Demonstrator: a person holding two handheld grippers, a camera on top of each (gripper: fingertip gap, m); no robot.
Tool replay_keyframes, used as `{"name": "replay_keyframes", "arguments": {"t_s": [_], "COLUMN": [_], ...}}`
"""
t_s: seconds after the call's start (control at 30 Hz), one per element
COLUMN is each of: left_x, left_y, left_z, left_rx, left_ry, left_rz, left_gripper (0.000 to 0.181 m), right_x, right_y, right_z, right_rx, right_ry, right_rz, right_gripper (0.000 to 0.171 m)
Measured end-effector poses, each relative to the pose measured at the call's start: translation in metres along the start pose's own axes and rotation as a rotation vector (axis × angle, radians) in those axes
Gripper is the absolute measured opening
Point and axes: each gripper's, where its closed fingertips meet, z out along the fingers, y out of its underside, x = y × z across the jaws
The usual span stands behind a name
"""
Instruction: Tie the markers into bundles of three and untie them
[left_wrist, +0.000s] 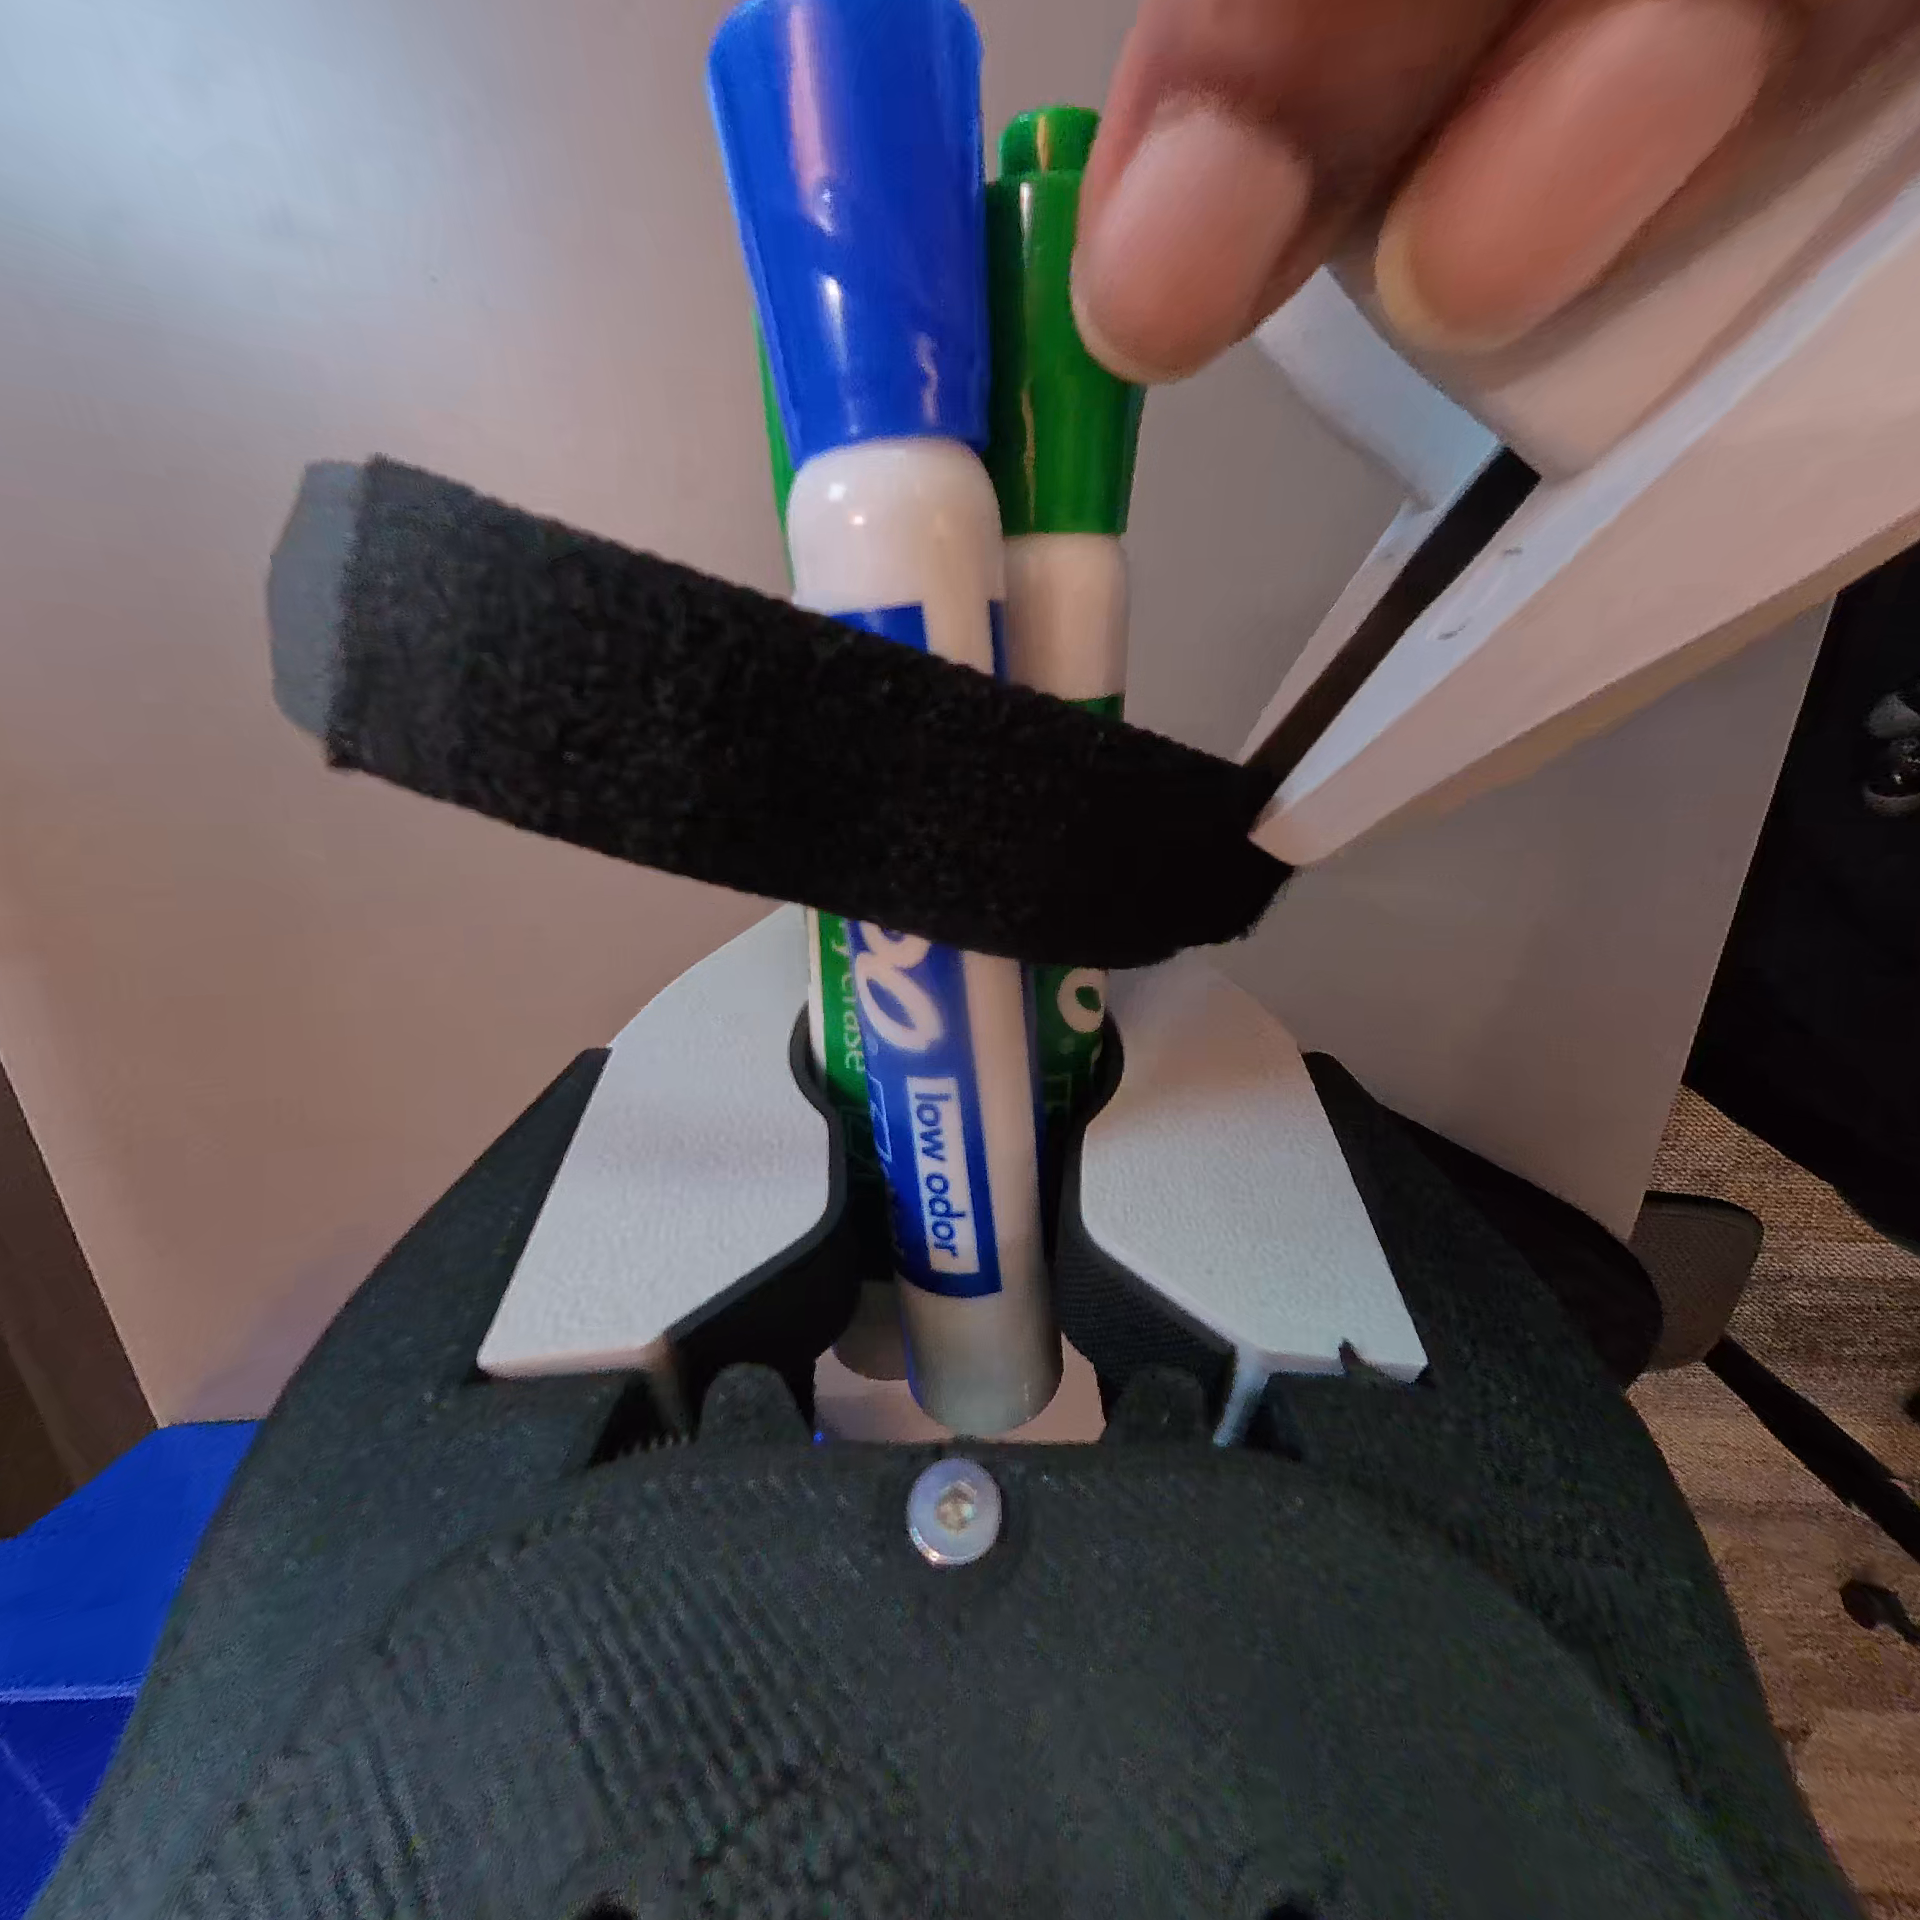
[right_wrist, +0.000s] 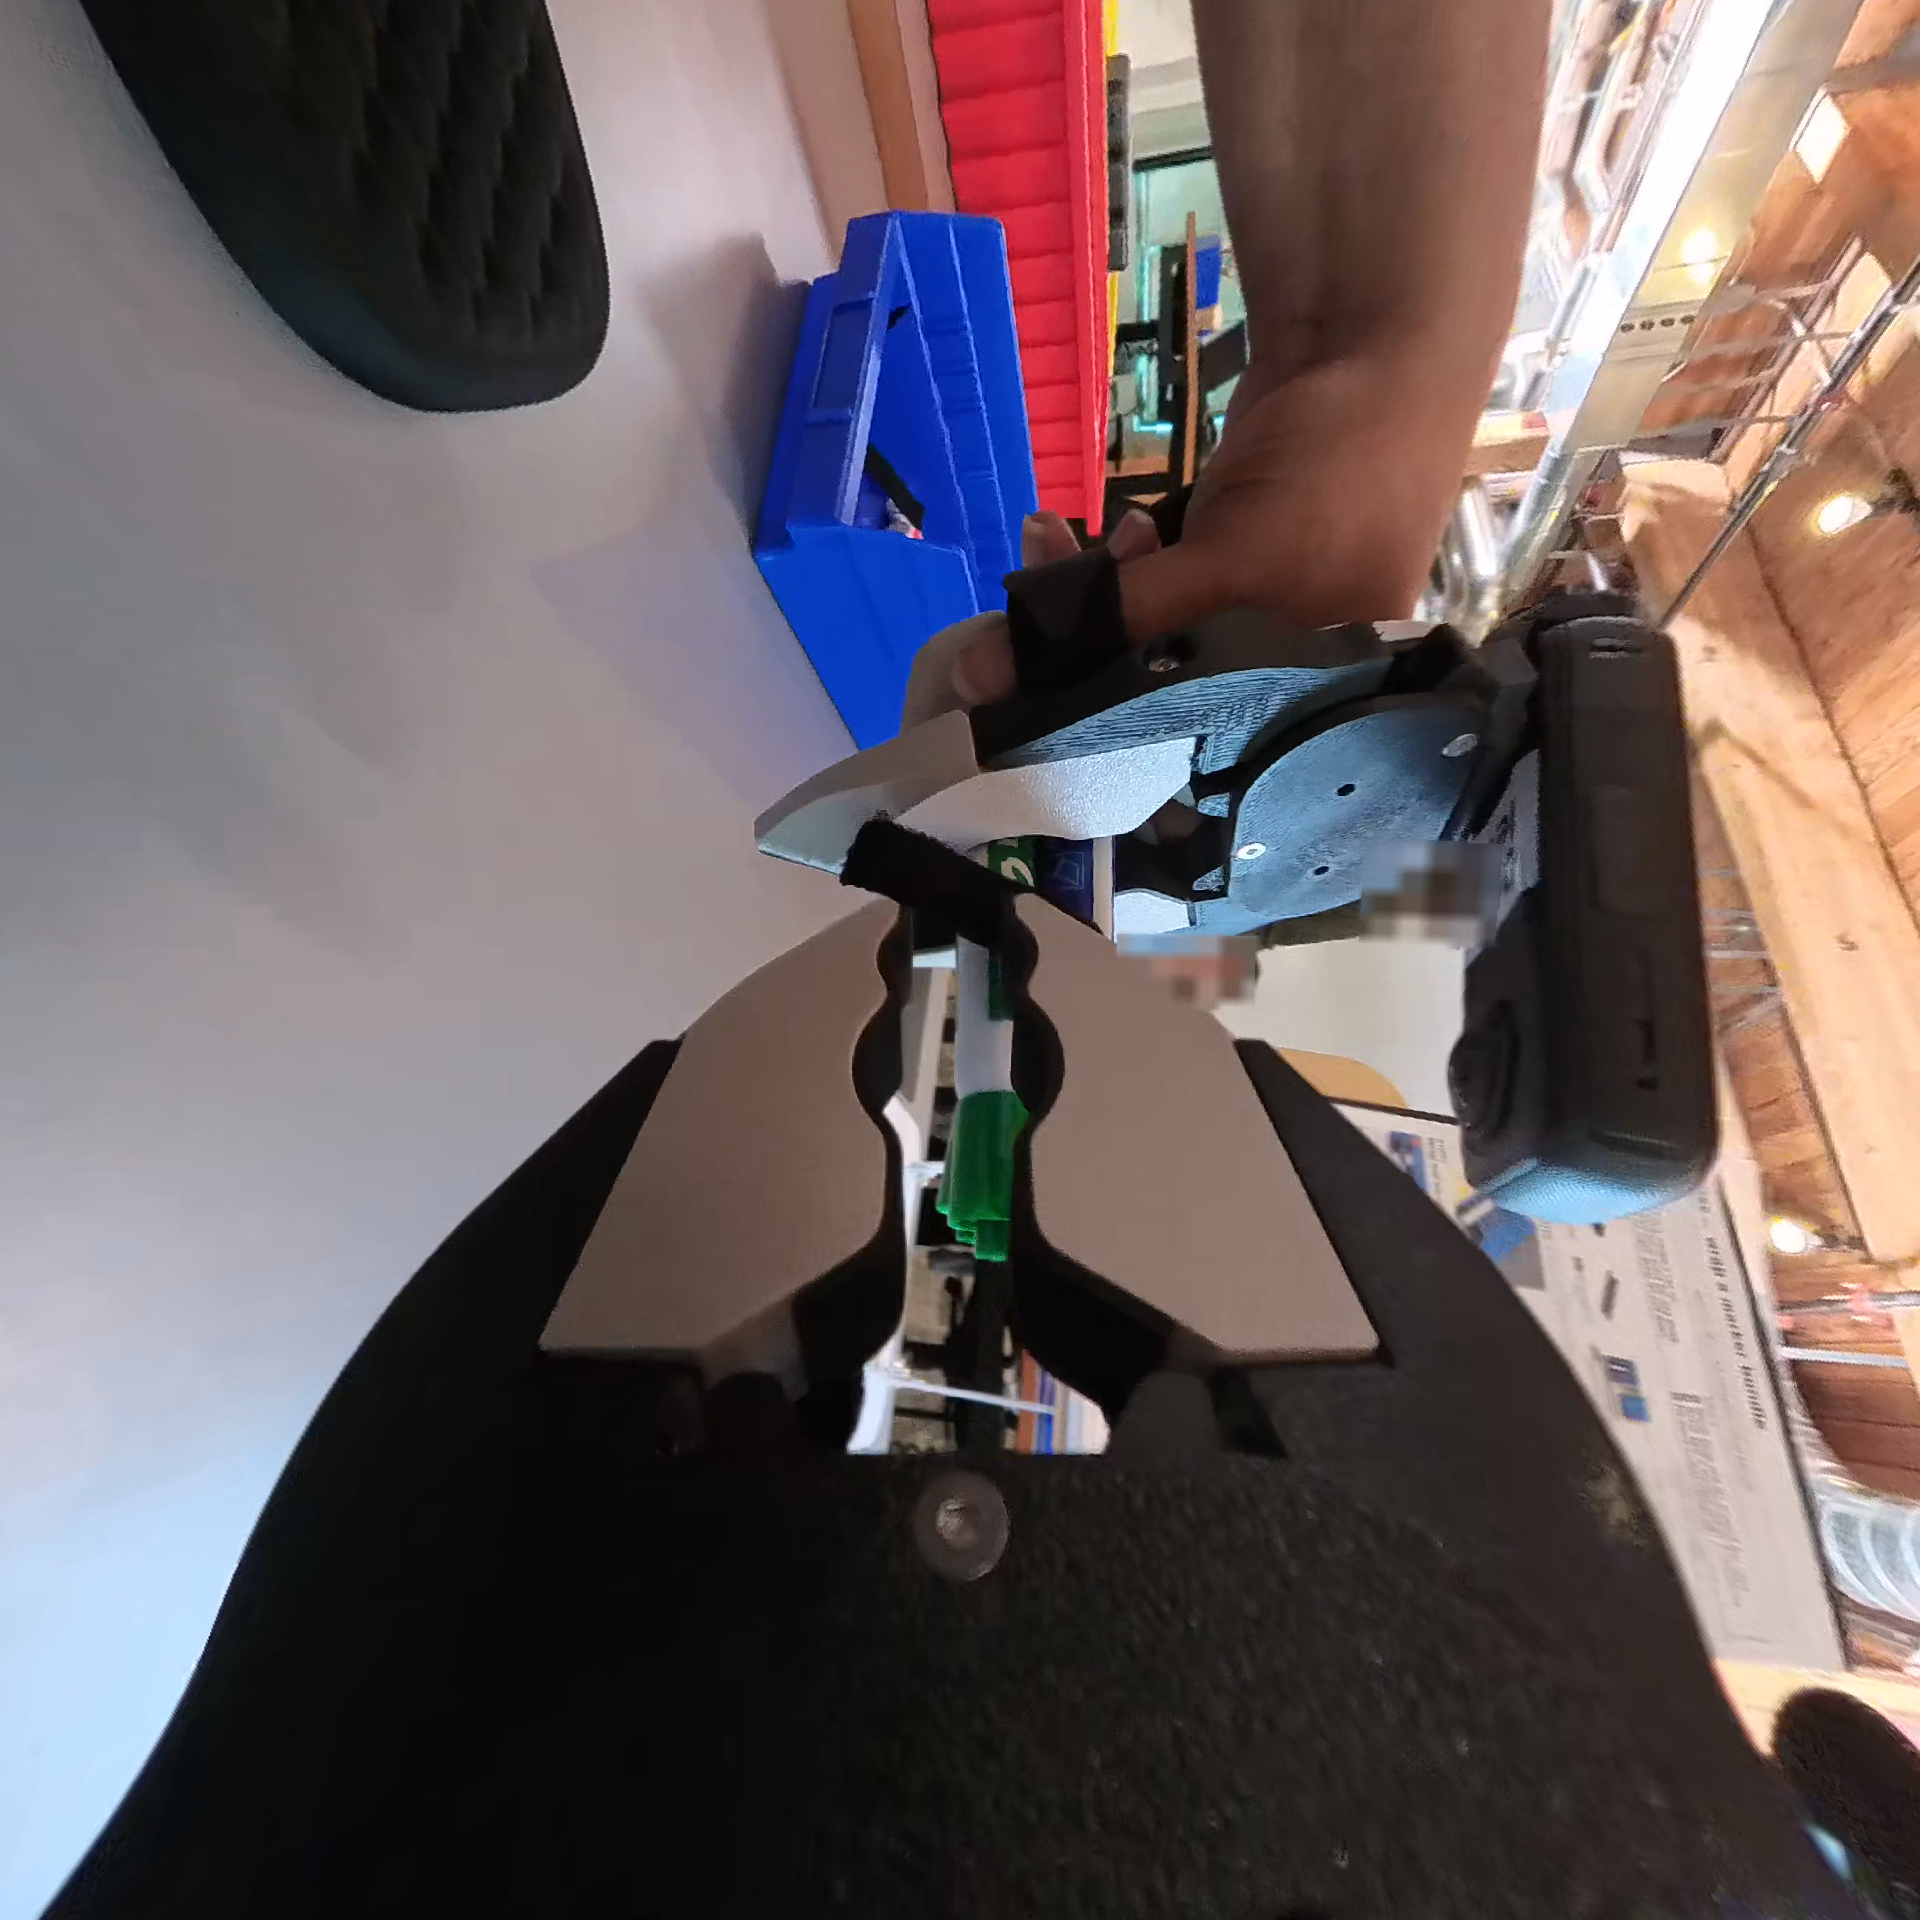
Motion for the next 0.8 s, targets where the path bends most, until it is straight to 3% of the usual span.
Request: {"name": "replay_keyframes", "arguments": {"t_s": [0.3,0.63,0.8], "left_x": [-0.002,-0.002,0.002], "left_y": [-0.002,-0.001,0.000], "left_z": [0.000,0.000,0.002], "left_rx": [0.032,0.045,0.057], "left_ry": [0.030,0.047,0.064], "left_rz": [-0.020,-0.027,-0.024], "left_gripper": [0.042,0.042,0.042], "right_x": [-0.003,-0.016,-0.010], "right_y": [0.000,0.005,0.006], "right_z": [0.003,0.008,0.005], "right_rx": [-0.008,-0.017,-0.015], "right_ry": [-0.008,-0.154,-0.164], "right_rz": [-0.145,-0.418,-0.386], "right_gripper": [0.009,0.003,0.004]}}
